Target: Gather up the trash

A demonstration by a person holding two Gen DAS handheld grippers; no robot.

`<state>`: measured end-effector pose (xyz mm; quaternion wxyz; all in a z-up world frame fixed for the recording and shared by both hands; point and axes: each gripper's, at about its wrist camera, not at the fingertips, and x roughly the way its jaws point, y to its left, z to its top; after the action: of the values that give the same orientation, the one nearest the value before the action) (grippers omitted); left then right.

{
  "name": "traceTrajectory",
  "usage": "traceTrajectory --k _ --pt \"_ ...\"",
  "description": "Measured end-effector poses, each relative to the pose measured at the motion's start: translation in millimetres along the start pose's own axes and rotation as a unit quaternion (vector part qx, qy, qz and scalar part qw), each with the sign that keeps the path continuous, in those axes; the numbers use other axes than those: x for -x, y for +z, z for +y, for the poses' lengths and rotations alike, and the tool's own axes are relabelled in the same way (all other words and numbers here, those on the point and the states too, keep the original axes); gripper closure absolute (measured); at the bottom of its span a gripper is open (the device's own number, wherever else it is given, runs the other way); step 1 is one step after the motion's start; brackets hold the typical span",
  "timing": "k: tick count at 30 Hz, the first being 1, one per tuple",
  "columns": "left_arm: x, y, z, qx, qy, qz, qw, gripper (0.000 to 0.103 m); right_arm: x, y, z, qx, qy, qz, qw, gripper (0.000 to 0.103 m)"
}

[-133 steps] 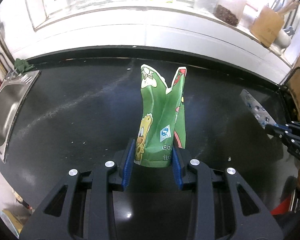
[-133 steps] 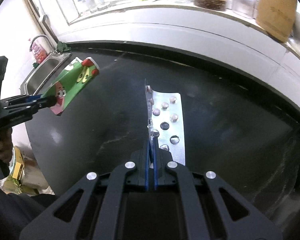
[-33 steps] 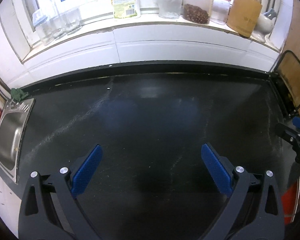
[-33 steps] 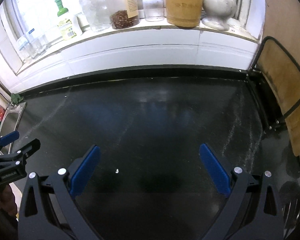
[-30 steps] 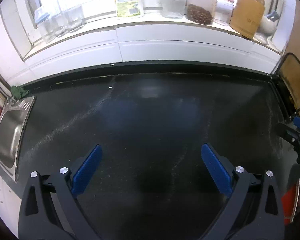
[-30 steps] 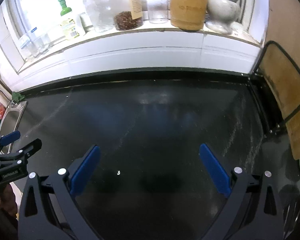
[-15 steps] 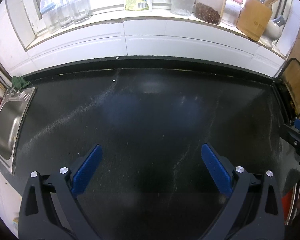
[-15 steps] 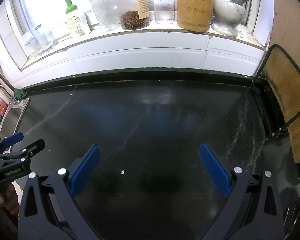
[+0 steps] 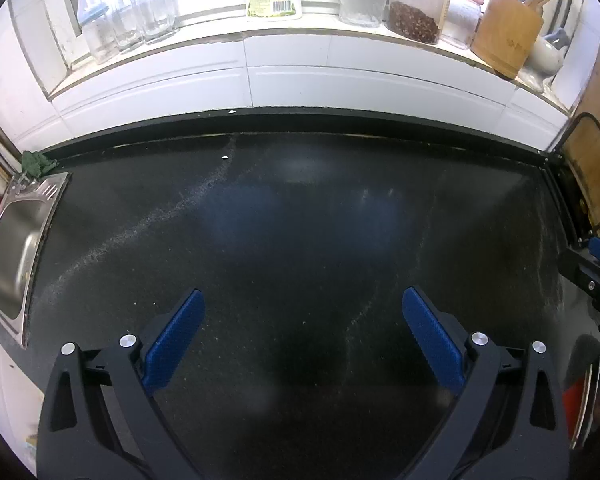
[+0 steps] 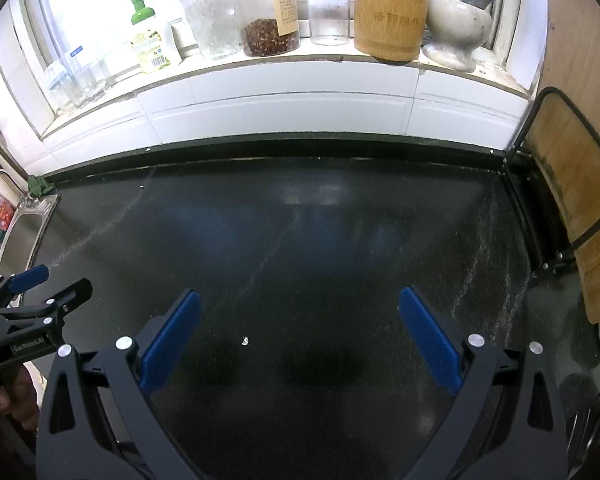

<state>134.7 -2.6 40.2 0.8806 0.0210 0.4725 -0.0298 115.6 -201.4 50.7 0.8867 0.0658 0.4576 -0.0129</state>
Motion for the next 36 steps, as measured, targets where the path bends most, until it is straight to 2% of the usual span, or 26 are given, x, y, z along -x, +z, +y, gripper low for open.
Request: traceTrajectory --k 8,36 --pt "-6 2 0 0.0 -0.005 0.012 0.9999 0.007 0 0 1 0.001 -0.002 0.001 1.0 0.007" --pt "-13 6 -1 -0.007 -0.015 0.014 0.9998 0.007 -15 9 -8 0.003 0.003 0.011 1.0 0.007"
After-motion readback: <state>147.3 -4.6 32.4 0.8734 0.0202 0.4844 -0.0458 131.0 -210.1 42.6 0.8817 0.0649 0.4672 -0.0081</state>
